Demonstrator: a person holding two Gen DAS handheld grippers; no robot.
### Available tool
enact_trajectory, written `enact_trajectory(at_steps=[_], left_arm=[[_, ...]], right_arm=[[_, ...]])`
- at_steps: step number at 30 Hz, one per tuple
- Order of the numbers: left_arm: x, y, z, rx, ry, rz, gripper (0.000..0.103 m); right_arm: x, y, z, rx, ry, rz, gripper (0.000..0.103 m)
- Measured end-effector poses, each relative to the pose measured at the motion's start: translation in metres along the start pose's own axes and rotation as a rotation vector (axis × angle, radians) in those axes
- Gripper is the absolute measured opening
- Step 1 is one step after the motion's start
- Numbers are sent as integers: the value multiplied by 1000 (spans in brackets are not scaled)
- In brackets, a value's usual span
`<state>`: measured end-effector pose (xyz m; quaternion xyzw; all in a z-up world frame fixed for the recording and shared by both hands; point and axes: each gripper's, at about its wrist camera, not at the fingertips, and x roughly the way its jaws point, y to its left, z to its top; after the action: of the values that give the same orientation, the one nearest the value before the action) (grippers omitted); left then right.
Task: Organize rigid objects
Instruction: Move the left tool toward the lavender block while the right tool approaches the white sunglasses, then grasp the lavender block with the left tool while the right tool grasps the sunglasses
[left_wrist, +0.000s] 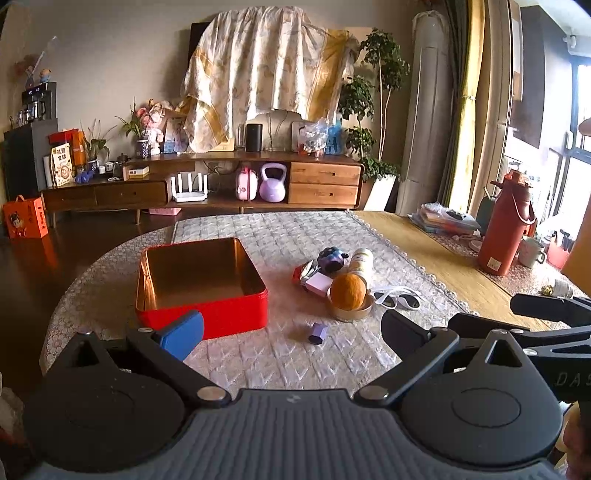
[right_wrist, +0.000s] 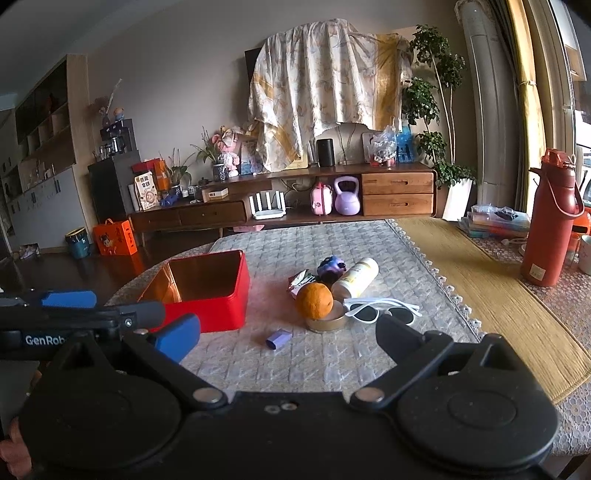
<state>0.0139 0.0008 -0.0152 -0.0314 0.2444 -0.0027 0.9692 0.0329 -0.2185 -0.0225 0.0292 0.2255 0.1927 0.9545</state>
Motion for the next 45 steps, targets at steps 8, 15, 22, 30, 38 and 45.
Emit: enact_trajectory(at_steps=[8, 15, 22, 30, 38, 45], left_arm=[[17, -5, 4, 35, 12, -14, 103], [49, -10, 11, 31, 46, -24, 103], [93, -24, 14, 56, 98, -61, 103], [150, -40, 1, 65, 201, -91, 103], [187, -44, -11, 98, 261, -59, 103], [208, -46, -20, 121, 283, -37, 103]], right_arm=[[21, -21, 5, 2, 26, 17, 98], [54, -56, 14, -1, 66, 7, 99], [96, -96, 14, -45, 124, -35, 98], [158, -136, 4, -60, 226, -77, 91], [211, -152, -3, -109, 307, -90, 81], [230, -155, -9, -50, 336, -71, 75]])
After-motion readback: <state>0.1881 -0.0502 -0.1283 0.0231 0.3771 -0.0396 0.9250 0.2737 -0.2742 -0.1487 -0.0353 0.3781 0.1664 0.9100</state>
